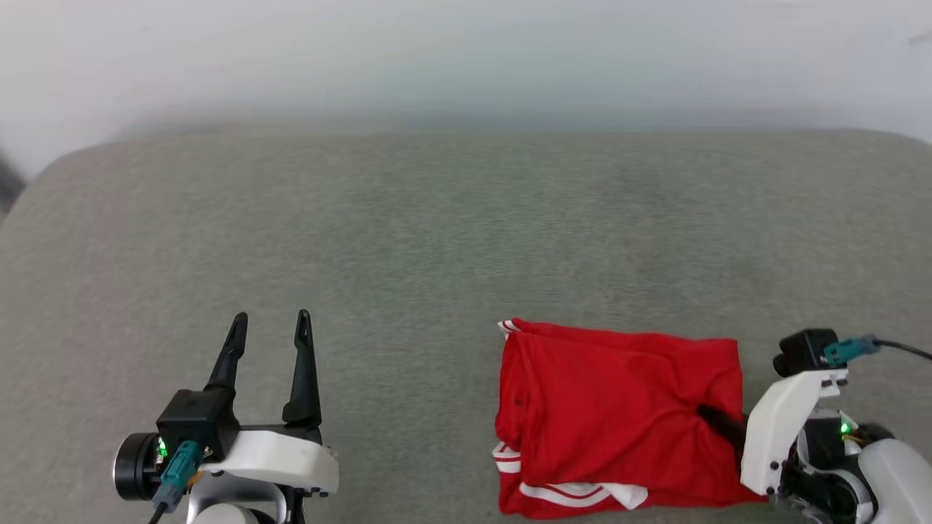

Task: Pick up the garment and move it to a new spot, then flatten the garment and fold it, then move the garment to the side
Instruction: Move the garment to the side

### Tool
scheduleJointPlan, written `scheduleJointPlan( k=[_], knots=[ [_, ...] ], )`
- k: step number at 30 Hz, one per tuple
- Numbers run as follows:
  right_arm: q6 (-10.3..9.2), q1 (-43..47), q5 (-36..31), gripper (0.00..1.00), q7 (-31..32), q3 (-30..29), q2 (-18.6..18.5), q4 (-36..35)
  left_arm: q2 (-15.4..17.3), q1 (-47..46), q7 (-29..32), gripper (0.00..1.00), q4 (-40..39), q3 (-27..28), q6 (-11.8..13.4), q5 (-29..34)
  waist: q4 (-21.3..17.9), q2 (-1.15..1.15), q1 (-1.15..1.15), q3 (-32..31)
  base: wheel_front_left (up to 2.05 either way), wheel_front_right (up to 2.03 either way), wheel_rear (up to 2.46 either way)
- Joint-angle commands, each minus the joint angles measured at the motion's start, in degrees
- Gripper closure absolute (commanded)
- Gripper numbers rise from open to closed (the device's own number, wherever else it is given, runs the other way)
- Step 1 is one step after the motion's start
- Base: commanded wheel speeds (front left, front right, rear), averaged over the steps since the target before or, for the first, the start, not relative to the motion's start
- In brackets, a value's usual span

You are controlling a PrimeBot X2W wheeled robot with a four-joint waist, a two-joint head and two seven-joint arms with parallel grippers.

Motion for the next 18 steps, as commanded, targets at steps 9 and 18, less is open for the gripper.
scheduleJointPlan(
  k=[9,18],
  knots=[
    [-0.04,-9.40,-9.96,1.00,-2.17,1.11,-0.36,4.96,0.55,-2.29,0.86,0.00,-3.13,-0.93,0.79,1.65,-16.74,0.00,0.00,3.88,0.00,0.00,0.00],
    [-0.04,-21.99,-14.41,1.00,-9.83,-0.50,-3.87,14.36,2.38,-11.06,4.39,0.00,-5.97,-2.82,-0.40,5.35,-21.83,0.00,0.00,14.44,0.00,0.00,0.00]
  ],
)
